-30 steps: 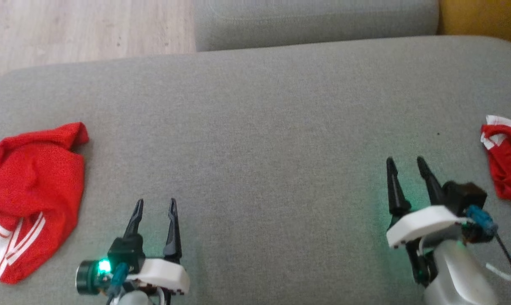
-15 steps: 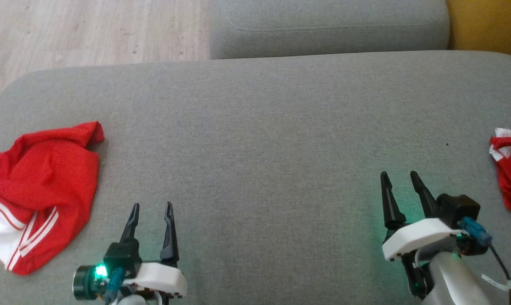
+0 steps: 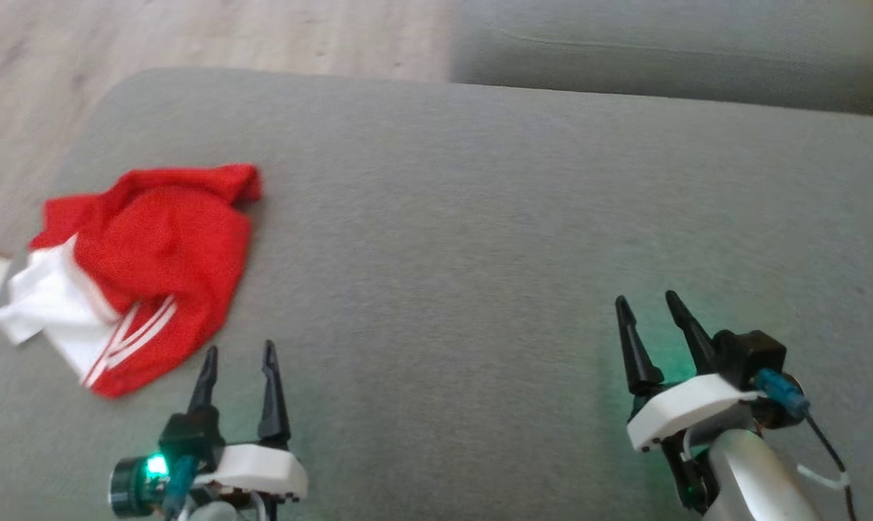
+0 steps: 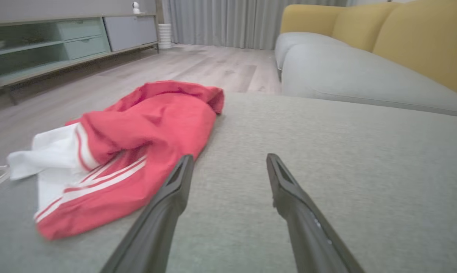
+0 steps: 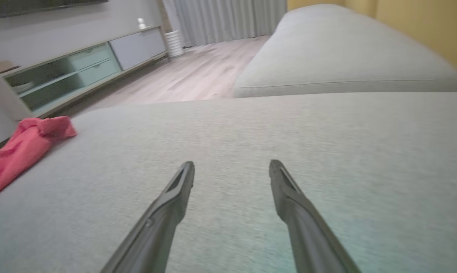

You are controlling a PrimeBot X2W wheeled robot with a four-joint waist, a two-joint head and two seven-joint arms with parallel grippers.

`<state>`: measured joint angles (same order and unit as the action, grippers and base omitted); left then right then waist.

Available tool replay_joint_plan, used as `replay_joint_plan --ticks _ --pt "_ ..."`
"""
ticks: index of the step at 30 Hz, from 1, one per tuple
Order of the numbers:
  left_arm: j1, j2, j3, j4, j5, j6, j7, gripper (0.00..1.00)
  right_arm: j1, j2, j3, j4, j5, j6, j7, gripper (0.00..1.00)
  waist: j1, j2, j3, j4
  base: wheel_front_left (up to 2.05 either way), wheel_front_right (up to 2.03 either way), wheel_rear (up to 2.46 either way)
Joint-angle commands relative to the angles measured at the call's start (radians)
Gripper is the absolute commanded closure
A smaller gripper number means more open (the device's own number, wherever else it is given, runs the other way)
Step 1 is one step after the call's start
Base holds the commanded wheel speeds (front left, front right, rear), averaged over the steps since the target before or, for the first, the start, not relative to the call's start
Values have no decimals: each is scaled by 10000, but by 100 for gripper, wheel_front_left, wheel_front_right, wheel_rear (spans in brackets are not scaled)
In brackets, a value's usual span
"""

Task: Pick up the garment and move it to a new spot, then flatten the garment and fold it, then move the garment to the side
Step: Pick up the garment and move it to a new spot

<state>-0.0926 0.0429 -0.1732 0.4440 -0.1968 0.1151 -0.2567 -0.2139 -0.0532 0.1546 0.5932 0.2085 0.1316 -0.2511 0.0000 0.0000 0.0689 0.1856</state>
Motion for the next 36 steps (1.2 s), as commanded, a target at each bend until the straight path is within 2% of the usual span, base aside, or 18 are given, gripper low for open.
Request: replay_joint_plan --ticks 1,8,11,14,20,26,30,32,36 --pt "-58 74 468 -301 -82 31 -51 0 -278 29 316 -369 12 -9 -107 0 0 0 130 966 0 0 0" --pt "128 74 1098 -84 -276 -96 -51 0 -362 29 787 -420 124 -9 -107 0 0 0 306 2307 0 0 0" --pt "168 74 1420 -23 -289 -213 -51 0 -422 30 963 -408 151 -9 -107 0 0 0 377 2516 0 0 0" --pt "63 74 1614 -130 -87 -554 -51 0 -505 30 1034 -419 120 -9 -107 0 0 0 516 2547 0 0 0" --pt "-696 103 2670 -604 -4 -1094 -51 0 -753 30 909 -465 -227 -9 -107 0 0 0 1078 2189 0 0 0" --pt "-1916 321 3581 -271 -51 -1547 -51 0 -1167 30 704 -684 -618 -9 -107 0 0 0 1859 1610 0 0 0" --pt "-3080 569 3836 444 68 -1767 -51 0 -1461 -1 543 -943 -929 -9 -107 0 0 0 2500 1149 0 0 0" --pt "-3665 681 3998 1219 -136 -1857 -51 0 -1598 -50 505 -1088 -1013 -9 -107 0 0 0 2811 913 0 0 0" --pt "-4893 1273 4242 2351 -292 -2021 -51 0 -1866 -159 490 -1381 -1052 -9 -107 0 0 0 3404 431 0 0 0"
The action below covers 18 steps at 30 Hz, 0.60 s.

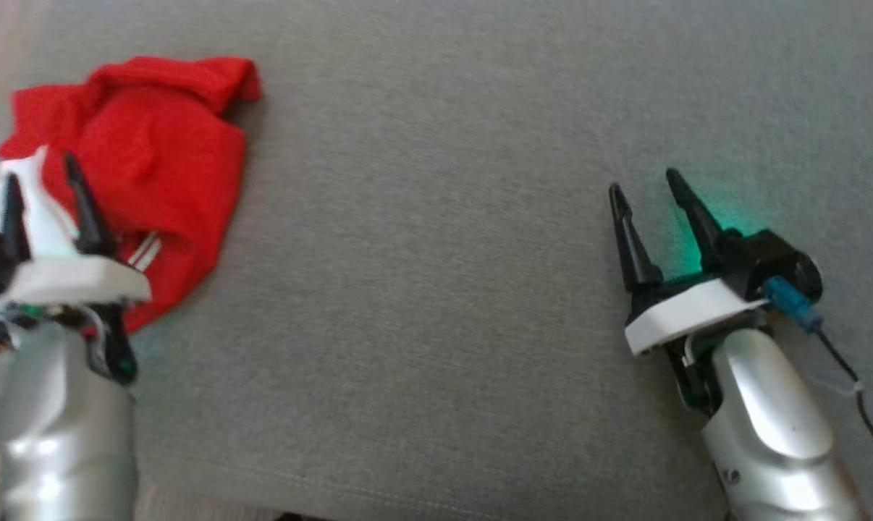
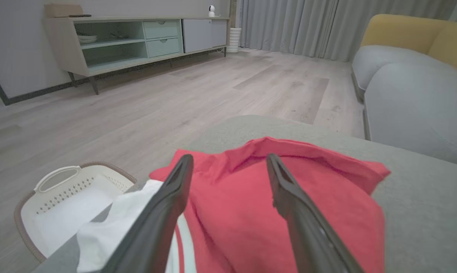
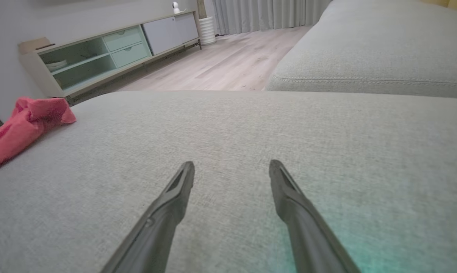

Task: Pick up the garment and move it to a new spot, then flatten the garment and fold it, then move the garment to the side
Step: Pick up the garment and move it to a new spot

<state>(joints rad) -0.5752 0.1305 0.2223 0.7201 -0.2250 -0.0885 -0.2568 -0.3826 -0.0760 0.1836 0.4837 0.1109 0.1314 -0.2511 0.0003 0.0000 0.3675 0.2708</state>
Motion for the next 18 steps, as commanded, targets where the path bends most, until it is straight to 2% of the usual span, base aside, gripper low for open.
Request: replay_joint_plan --ticks 1,6,11,14,15,16,18 --pt "-279 484 296 -128 -2 16 -49 0 -235 41 207 -351 -77 -7 -107 0 -3 0 545 -543 0 0 0" --pt "-1220 869 436 1501 -35 354 29 0 -419 -95 134 -651 -31 -7 -107 0 -3 0 1038 -1010 0 0 0" --pt "-1767 1114 722 2933 -158 1194 271 0 -500 -145 94 -805 152 -7 -107 0 -3 0 1292 -1324 0 0 0" --pt "-1934 1151 682 3505 -145 1346 278 0 -519 -179 71 -837 201 -7 -107 0 -3 0 1337 -1402 0 0 0" --pt "-1975 1154 654 3658 -144 1329 264 4 -509 -177 60 -841 206 -7 -107 0 -3 0 1331 -1415 0 0 0" --pt "-2015 1169 624 3737 -134 1301 216 97 -498 -172 48 -837 206 -7 -107 0 -3 0 1316 -1423 0 0 0" --pt "-2090 1253 545 3644 -25 1357 66 100 -484 -155 31 -799 215 -7 -107 0 -3 0 1257 -1428 0 0 0"
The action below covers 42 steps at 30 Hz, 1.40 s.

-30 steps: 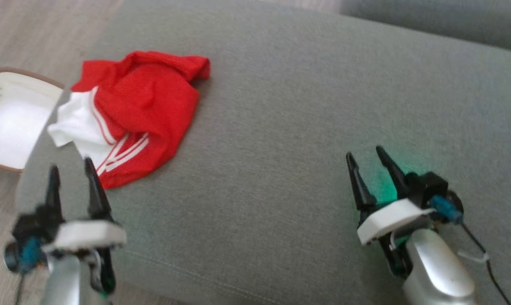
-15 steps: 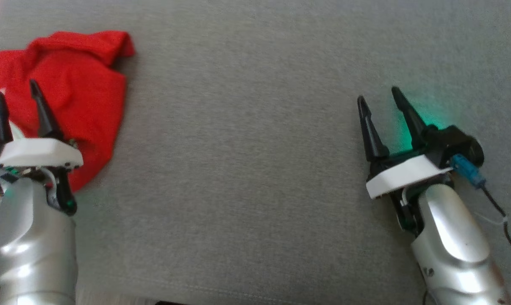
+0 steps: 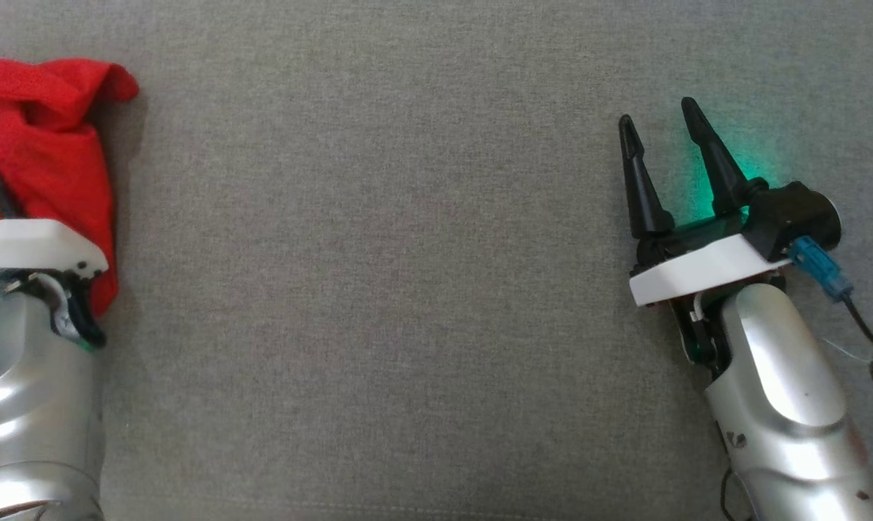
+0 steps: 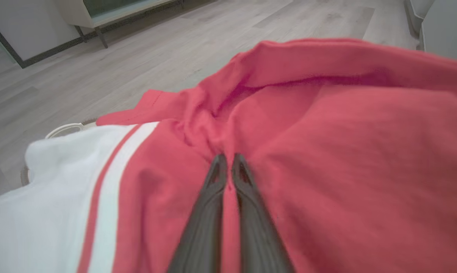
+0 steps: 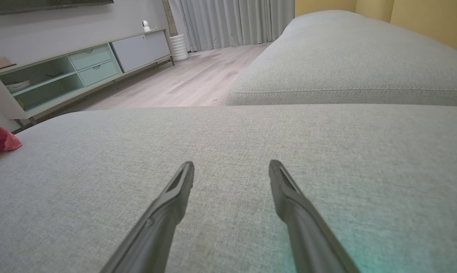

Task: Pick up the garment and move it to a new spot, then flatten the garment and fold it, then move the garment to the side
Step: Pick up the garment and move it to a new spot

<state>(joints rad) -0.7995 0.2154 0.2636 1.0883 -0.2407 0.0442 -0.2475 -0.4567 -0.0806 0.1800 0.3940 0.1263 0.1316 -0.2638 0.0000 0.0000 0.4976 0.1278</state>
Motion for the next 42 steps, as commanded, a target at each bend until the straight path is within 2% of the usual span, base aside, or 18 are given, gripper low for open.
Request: replay_joint_plan --ticks 1,3,8,14,15,17,22,27,31,34,35,36,37,39,42 --pt "123 433 92 -158 189 34 -78 100 256 -95 72 128 71 -9 20 0 0 0 -98 -7 0 0 0" --pt "53 493 -7 -611 331 1 -127 100 255 -56 78 185 111 -9 20 0 0 0 -232 -30 0 0 0" --pt "133 484 -348 -2870 878 -217 -139 100 295 103 116 306 273 -9 20 0 0 0 -735 -316 0 0 0" --pt "-69 -225 -1224 -4685 1290 -875 -141 100 399 270 167 407 530 -9 20 0 0 0 -1340 -1254 0 0 0" --pt "-69 -225 -1224 -4685 1290 -875 -141 100 399 270 167 407 530 -9 20 0 0 0 -1340 -1254 0 0 0" --pt "-76 -569 -1573 -4967 1384 -1026 -142 100 409 288 236 419 621 -9 20 0 0 0 -1466 -1637 0 0 0" --pt "46 -1336 -2819 -5081 1662 -1340 -142 100 464 300 535 366 1134 -9 20 0 0 0 -1691 -2643 0 0 0" --pt "197 -1624 -4164 -4628 1341 -1555 -142 100 463 302 942 241 1554 -9 20 0 0 0 -1791 -3711 0 0 0" --pt "546 -1646 -5848 -4502 -10 -1594 -142 100 521 302 1163 258 1803 -9 20 0 0 0 -1866 -4334 0 0 0" --pt "817 -1648 -7050 -4394 -843 -1309 -143 100 549 303 1250 283 1901 -9 20 0 0 0 -1919 -4576 0 0 0" --pt "897 -1649 -7350 -4358 -1094 -1173 -143 96 564 303 1249 285 1917 -9 20 0 0 0 -1933 -4605 0 0 0" --pt "968 -1649 -7586 -4345 -1295 -1015 -143 42 580 303 1236 288 1928 -9 20 0 0 0 -1951 -4614 0 0 0" --pt "1045 -1650 -7798 -4332 -1433 -866 -143 0 603 303 1206 293 1929 -9 20 0 0 0 -1975 -4599 0 0 0" --pt "1205 -1650 -8060 -4341 -1625 -597 -143 0 666 303 1093 304 1903 -9 20 0 0 0 -2030 -4489 0 0 0" --pt "1470 -1650 -7880 -4520 -1688 -128 -143 0 737 303 931 326 1834 -9 20 0 0 0 -2152 -4198 0 0 0"
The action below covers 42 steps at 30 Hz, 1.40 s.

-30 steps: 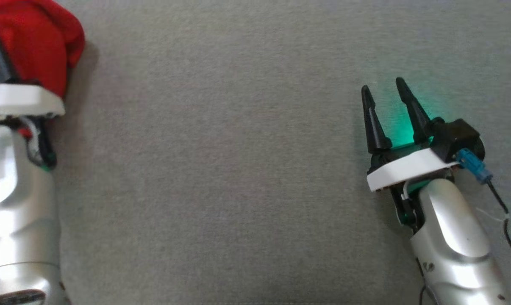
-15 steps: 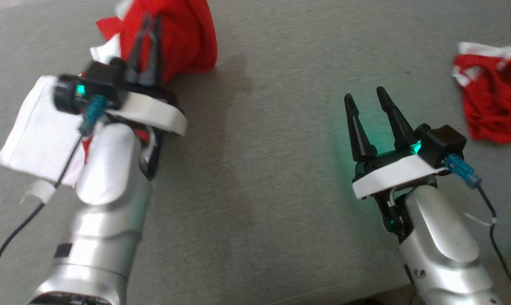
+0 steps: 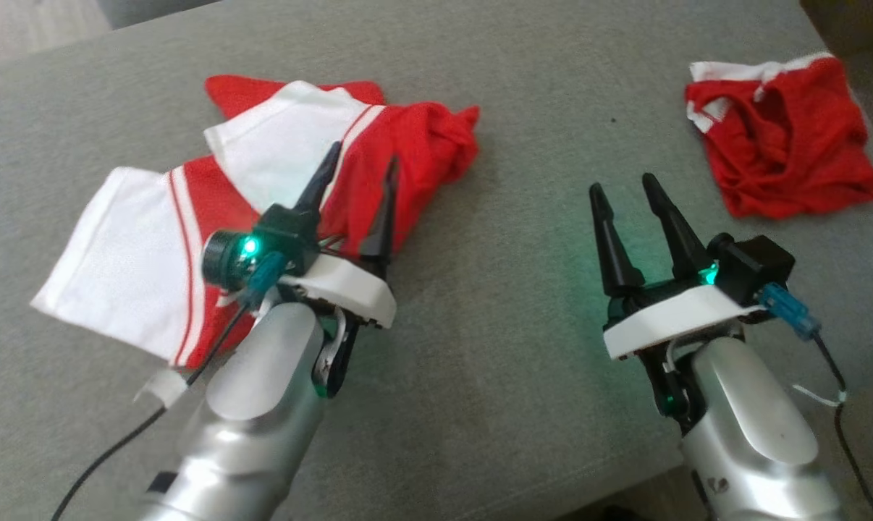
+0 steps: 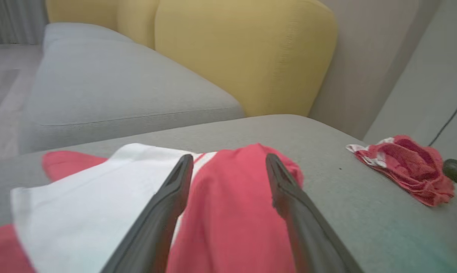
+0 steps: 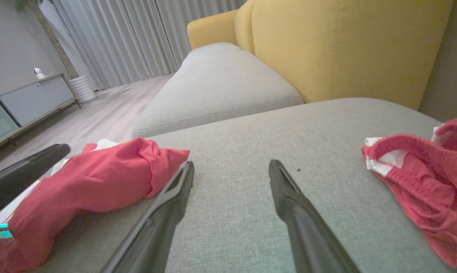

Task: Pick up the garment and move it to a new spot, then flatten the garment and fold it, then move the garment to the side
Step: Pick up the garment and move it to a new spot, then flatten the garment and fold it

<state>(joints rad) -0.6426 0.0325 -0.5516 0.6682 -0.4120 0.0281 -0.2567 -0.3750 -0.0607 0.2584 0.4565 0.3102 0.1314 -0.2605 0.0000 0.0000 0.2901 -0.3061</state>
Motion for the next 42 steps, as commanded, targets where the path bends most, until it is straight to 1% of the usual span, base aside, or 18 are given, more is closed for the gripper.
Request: replay_joint_plan --ticks 1,5,8,12,17,18,24,31,36,42 --pt "24 179 414 -401 82 140 -51 0 -55 104 61 -293 -33 -7 -13 0 0 0 -126 281 0 0 0" --pt "697 289 1315 -813 574 578 -51 0 25 104 -170 -240 -193 -7 -13 0 0 0 -341 815 0 0 0" --pt "1411 468 2150 -1260 889 796 -51 0 97 104 -315 -168 -303 -7 -13 0 0 0 -527 1199 0 0 0" --pt "2452 545 3114 -1814 1285 886 -51 0 255 104 -492 -8 -487 -7 -13 0 0 0 -780 1699 0 0 0" --pt "3657 463 4045 -2302 1734 796 -51 0 556 104 -769 185 -673 -7 -13 0 0 0 -1165 2159 0 0 0" --pt "3657 463 4045 -2302 1734 796 -51 0 556 104 -769 185 -673 -7 -13 0 0 0 -1165 2159 0 0 0" --pt "4980 278 4728 -2860 2140 487 -51 0 972 104 -877 369 -668 -7 -13 0 0 0 -1658 2291 0 0 0" --pt "5932 188 5094 -3160 2359 378 -51 0 1421 104 -740 504 -710 -7 -13 0 0 0 -2188 2214 0 0 0" --pt "6232 181 4961 -3291 2166 420 -51 0 1647 104 -684 481 -648 -7 -13 0 0 0 -2353 2245 0 0 0" --pt "6143 179 4652 -3277 2060 407 -51 0 1619 104 -440 469 -661 -7 -13 0 0 0 -2283 2547 0 0 0"
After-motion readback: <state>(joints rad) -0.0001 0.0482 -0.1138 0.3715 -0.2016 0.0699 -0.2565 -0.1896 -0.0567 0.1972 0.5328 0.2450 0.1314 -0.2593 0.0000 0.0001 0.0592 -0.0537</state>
